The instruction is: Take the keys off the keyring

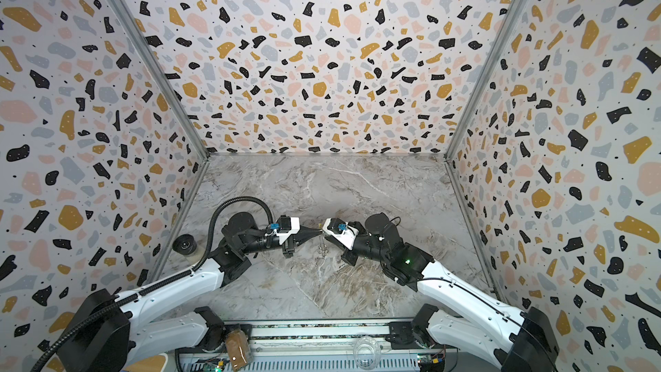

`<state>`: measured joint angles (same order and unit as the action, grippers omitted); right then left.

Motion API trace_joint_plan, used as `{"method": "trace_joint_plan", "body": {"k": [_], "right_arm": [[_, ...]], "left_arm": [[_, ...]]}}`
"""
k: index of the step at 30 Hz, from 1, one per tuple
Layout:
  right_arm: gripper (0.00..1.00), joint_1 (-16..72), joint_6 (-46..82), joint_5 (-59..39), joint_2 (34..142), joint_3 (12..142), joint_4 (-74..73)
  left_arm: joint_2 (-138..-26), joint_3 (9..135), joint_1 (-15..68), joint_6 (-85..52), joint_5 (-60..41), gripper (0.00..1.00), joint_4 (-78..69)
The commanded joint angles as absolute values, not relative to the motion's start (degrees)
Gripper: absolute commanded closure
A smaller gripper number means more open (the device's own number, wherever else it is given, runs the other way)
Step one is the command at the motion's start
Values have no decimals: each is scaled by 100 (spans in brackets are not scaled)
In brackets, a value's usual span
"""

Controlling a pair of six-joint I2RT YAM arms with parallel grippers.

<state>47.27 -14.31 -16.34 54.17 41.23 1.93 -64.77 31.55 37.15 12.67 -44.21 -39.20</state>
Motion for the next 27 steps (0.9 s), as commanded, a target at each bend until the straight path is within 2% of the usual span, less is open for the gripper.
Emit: {"method": "trace_joint_plan", "body": {"k": [1, 12, 21, 27], "right_arm": [[100, 4720, -1622, -1216, 5199, 4542, 728], [100, 4848, -2053, -810, 5491, 5245, 1319], [100, 5103, -2517, -106, 5639, 5585, 1361], [100, 5158, -2713, -18, 5628, 5637, 1395]], "left_arm": [[-6306, 3323, 3730, 1605, -4293, 100, -3874], [-6328, 3416, 3735, 1791, -4114, 100, -3582], [-6560, 3566, 3735, 1736, -4012, 100, -3437], [-6760, 3704, 3735, 1618, -3924, 100, -3466]]}}
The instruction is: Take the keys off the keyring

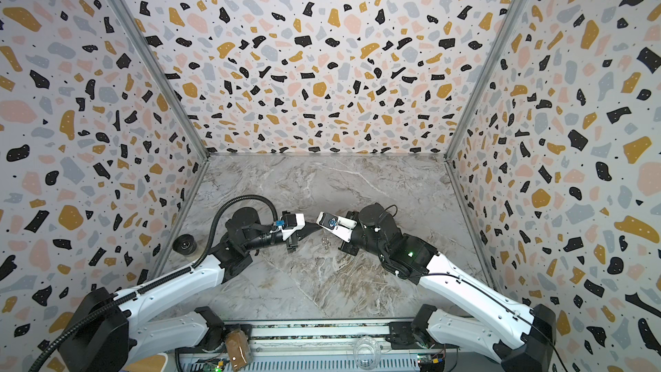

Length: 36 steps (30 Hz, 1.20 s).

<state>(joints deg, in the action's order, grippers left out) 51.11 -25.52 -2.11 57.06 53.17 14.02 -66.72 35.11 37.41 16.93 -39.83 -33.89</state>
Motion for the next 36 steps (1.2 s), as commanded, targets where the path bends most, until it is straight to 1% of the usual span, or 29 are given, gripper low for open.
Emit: {"method": "trace_joint_plan", "body": {"k": [1, 8, 13, 19, 24, 33, 36], "right_arm": [[100, 5168, -2741, -1, 5623, 5634, 1389], [100, 5194, -3063, 92, 5823, 5827, 1494], [100, 5233, -3208, 90, 5967, 5981, 1556], [100, 5317, -3317, 190, 6141, 6132, 1723], [100, 5527, -3419, 526, 6230, 6196, 1802], [100, 5931, -3316, 1387, 6105, 5917, 1759], [100, 5968, -3175, 1477, 6015, 5815, 1705]], "left_arm": [[-6795, 3732, 3736, 1611, -3956, 100, -3475], [-7019, 3882, 3753, 1650, -4304, 100, -3482], [-7137, 4008, 3779, 1764, -4377, 100, -3258], [-7141, 4078, 3779, 1940, -4293, 100, -3006], [-7129, 4109, 3779, 1871, -3873, 100, -2891], [-7066, 3907, 3600, 1015, -3571, 100, -3744], [-7053, 3822, 3552, 790, -3540, 100, -4028]]}}
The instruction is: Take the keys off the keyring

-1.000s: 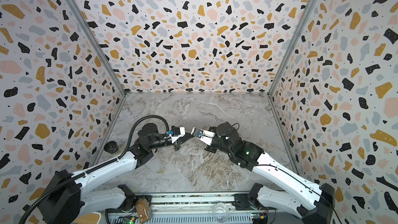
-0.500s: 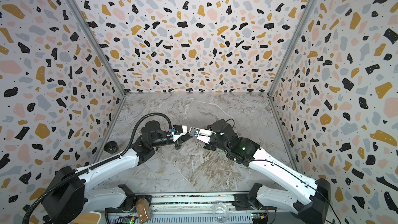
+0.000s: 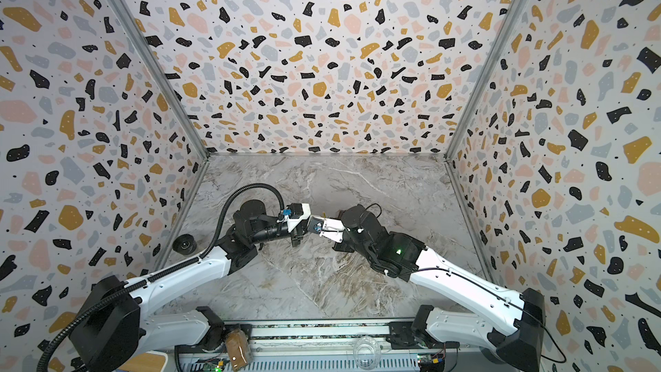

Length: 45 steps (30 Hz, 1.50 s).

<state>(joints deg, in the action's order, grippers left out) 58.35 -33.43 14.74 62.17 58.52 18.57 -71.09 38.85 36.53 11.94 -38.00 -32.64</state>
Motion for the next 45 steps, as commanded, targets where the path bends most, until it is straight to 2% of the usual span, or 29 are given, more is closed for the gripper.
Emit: {"method": "trace_joint_plan", "body": {"k": [1, 22, 37, 45], "right_arm": [[100, 5969, -3135, 1477, 5999, 5787, 1708], [100, 5957, -2691, 1600, 5600, 5149, 1837], [100, 5829, -2284, 743, 5522, 4872, 1593], [98, 5766, -2106, 631, 5456, 4737, 1601]], "left_arm": [[-7049, 3802, 3544, 737, -3542, 100, -4124], [-6905, 3512, 3450, 108, -3378, 100, -5021], [-6940, 3313, 3445, -234, -3778, 100, -5796], [-7025, 3327, 3445, -306, -3904, 100, -5986]]}}
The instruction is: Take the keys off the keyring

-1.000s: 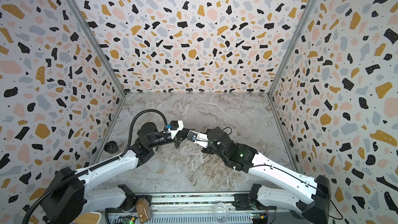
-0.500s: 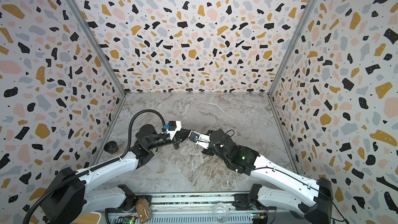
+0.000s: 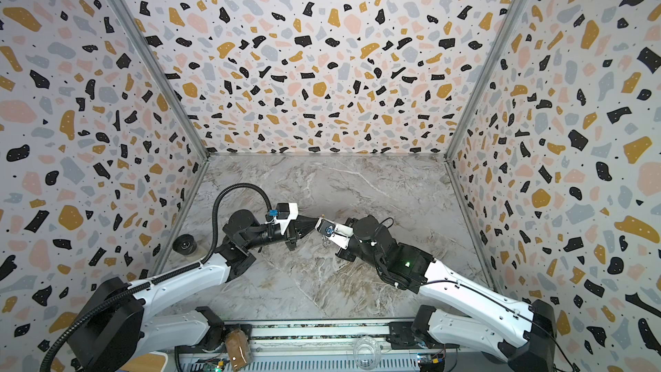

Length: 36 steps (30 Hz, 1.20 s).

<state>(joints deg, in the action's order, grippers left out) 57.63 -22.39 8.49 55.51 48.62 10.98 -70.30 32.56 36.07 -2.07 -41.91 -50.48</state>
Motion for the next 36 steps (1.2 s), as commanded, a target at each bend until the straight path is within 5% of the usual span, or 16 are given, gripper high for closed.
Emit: {"method": "trace_joint_plan", "body": {"k": [1, 9, 18, 36], "right_arm": [[97, 5754, -2101, 615, 5450, 4735, 1595], [73, 5724, -2215, 605, 5254, 4825, 1704], [63, 5601, -2151, 777, 4649, 4849, 1671], [73, 5041, -1664, -865, 5000, 5238, 542]], "left_arm": [[-7056, 3338, 3445, -346, -3976, 100, -6050], [-7248, 3482, 3428, -527, -4542, 100, -6220], [-7293, 3809, 3420, -207, -5032, 100, -5619], [-7343, 3945, 3431, -142, -5495, 100, -5414]]}}
